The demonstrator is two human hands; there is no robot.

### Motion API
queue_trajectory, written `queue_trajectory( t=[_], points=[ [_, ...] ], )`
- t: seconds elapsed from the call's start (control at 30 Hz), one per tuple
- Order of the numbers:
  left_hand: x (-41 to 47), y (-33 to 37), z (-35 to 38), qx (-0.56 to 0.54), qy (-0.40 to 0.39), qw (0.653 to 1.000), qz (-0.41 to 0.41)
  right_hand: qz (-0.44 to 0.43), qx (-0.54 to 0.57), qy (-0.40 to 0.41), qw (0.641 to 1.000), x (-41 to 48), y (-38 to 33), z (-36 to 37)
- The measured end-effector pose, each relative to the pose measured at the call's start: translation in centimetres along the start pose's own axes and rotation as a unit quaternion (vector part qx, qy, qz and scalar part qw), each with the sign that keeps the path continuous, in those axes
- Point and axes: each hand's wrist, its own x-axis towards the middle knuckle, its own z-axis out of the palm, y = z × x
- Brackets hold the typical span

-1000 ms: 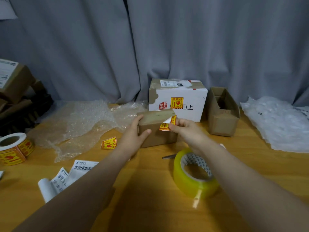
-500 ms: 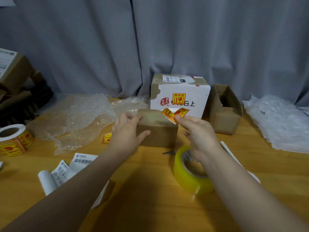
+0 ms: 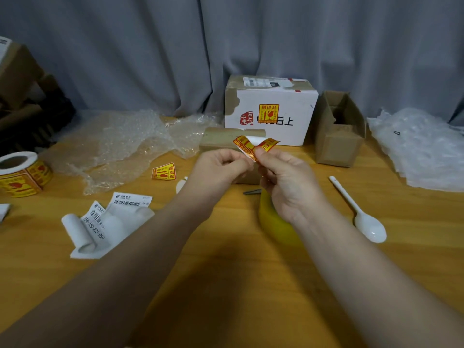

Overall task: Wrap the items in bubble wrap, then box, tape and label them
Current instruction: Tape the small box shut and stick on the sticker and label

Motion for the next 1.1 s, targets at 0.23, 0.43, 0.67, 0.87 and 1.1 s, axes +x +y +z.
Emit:
queue_trajectory(
  t=[0.23,0.43,0.67,0.87,1.1],
  points=[
    [-0.1,0.2,-0.2,0.021,0.021,1.000,0.005,0.023,0.003,-0.015,1.000,-0.6,-0.5,0.5],
    [-0.1,-0.5,-0.5,0.073,0.028,0.996,0.039,0.083,0.003,-0.015,0.996,-0.4,-0.9,0.7],
    [0.0,-0.6,-1.2,0.170,0.043,0.978,0.110,0.127,0.014,-0.019,0.992,-0.3,-1.4,0.6],
    [0.2,-1.2,-1.9,0.262,0.070,0.950,0.155,0.129,-0.015,-0.008,0.992,-0.1,-1.3,0.4],
    [0.5,-1.7,-3.3,0.276,0.109,0.946,0.130,0.137,-0.036,0.006,0.990,0.3,-1.4,-0.4]
  ],
)
